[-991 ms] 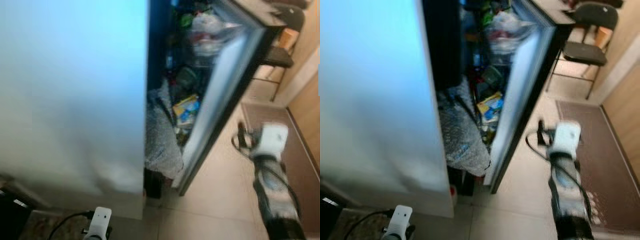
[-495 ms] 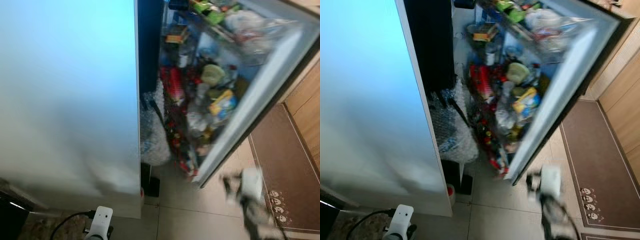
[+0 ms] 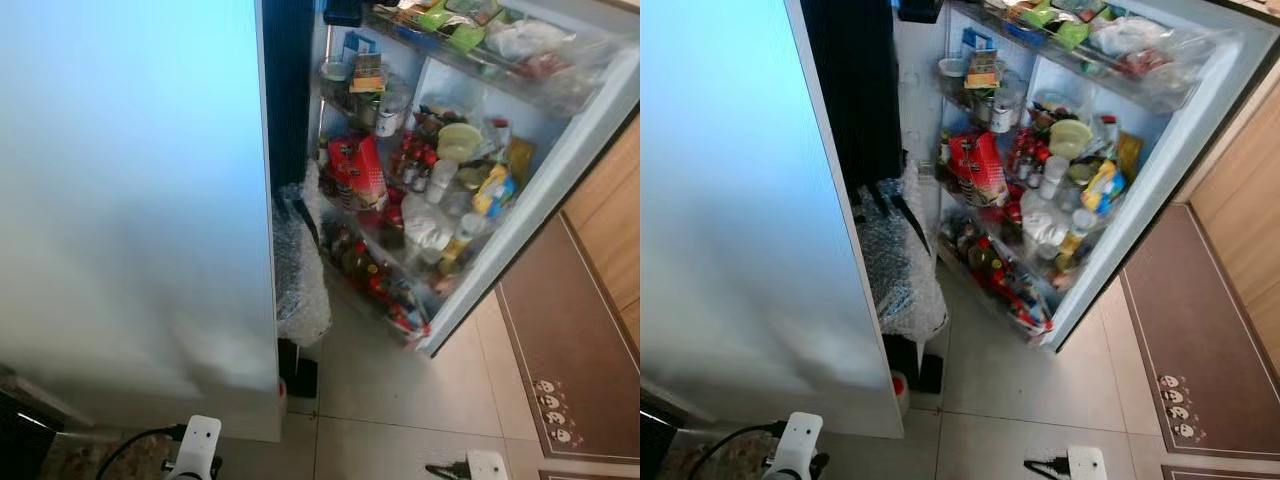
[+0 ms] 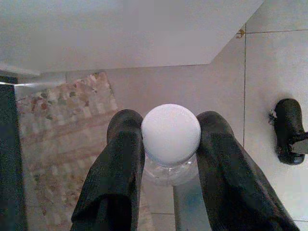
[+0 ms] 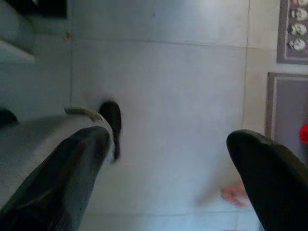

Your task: Restocking fridge

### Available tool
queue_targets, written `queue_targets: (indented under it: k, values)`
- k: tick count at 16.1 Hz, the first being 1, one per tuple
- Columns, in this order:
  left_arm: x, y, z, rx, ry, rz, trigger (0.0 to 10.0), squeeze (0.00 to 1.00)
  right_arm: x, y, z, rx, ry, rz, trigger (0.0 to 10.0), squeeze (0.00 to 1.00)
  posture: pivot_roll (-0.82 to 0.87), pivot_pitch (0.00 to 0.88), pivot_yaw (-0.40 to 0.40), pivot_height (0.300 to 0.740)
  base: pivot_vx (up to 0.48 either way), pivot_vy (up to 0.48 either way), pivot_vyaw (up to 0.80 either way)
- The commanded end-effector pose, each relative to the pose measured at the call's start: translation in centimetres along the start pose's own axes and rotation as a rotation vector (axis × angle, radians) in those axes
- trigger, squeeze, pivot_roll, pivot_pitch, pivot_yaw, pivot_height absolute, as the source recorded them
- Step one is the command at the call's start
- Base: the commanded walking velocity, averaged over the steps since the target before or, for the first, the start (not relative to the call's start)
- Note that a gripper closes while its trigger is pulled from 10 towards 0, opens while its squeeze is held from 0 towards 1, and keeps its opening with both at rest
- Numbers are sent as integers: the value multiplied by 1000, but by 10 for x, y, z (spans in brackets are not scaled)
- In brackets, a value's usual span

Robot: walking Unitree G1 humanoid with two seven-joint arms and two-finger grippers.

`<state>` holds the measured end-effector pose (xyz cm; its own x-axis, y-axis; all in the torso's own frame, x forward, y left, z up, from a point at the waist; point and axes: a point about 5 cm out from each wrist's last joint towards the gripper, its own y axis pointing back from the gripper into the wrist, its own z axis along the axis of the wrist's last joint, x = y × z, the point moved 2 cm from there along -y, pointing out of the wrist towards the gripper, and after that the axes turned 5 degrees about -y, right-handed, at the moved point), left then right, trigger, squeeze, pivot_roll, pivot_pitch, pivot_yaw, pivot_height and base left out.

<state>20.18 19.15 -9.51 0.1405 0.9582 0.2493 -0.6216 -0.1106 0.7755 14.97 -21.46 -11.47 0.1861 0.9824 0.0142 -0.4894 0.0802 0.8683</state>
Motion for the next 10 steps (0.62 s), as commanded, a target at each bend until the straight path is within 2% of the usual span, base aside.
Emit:
queue_targets:
  k: [1, 4, 6, 10]
  values:
    - [-4, 2, -13, 50, 18, -17, 10000, 0, 3, 0, 1, -10, -22, 17, 10000, 0, -169, 80, -45, 740, 0, 0, 0]
    - [-4, 2, -13, 56, 11, -17, 10000, 0, 1, -1, 8, -20, -22, 22, 10000, 0, -162, 76, -47, 740, 0, 0, 0]
    - [-4, 2, -13, 58, 2, -16, 10000, 0, -3, -2, 14, -30, -30, 20, 10000, 0, -161, 72, -48, 740, 0, -285, 0]
    - [-5, 2, -14, 63, 2, -18, 10000, 0, 5, -3, 14, -19, -9, 30, 10000, 0, -161, 67, -48, 740, 0, -312, 0]
